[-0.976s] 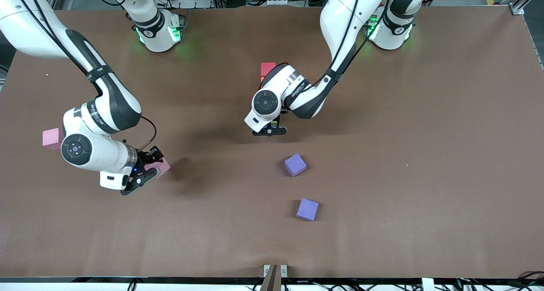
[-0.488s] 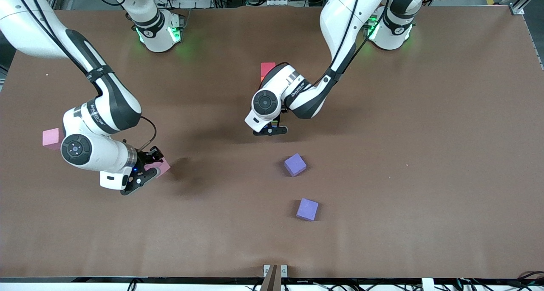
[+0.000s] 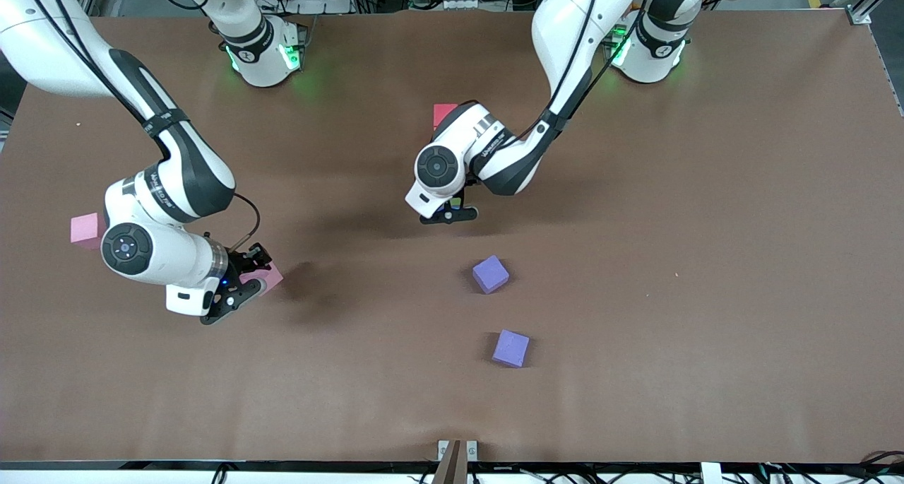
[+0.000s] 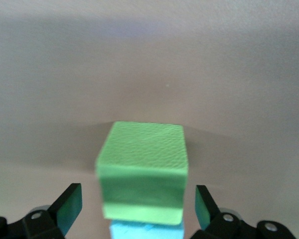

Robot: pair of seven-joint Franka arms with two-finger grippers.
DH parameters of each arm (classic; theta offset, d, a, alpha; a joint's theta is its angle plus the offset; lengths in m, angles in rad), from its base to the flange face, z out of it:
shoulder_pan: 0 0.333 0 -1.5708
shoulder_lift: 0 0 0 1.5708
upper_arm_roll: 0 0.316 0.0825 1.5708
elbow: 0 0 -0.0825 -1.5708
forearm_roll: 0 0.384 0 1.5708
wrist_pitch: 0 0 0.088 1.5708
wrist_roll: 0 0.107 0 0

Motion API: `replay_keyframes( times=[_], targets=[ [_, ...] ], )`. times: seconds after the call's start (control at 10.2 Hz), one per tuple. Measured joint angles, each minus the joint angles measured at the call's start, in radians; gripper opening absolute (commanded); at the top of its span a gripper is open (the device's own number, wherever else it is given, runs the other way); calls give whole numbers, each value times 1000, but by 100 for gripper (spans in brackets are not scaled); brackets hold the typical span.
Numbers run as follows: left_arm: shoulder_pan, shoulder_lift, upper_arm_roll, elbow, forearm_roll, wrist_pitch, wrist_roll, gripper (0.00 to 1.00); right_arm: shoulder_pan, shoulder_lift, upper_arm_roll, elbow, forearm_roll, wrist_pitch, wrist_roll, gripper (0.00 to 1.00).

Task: Arrange blocks into number 1
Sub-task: 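Place the green cube below the cyan cube and open the left gripper, then retract the left arm while the right gripper carries the pink cube to the column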

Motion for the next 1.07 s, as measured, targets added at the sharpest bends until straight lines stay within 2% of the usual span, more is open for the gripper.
replay_keyframes(
  times=[0.2,0.59,0.78,1.07],
  targets=[
    [36,-49,8,6,93,-41,22,100,0,0,0,0,0,0,5,0],
    [229,-155,16,11,161,-61,156,100,39,0,6,6,3,3,147,0],
    [336,-207,18,13,198,-63,174,100,116,0,13,25,5,3,288,0],
    [501,-288,18,15,300,-64,290,100,248,0,18,50,55,13,485,0]
  ],
)
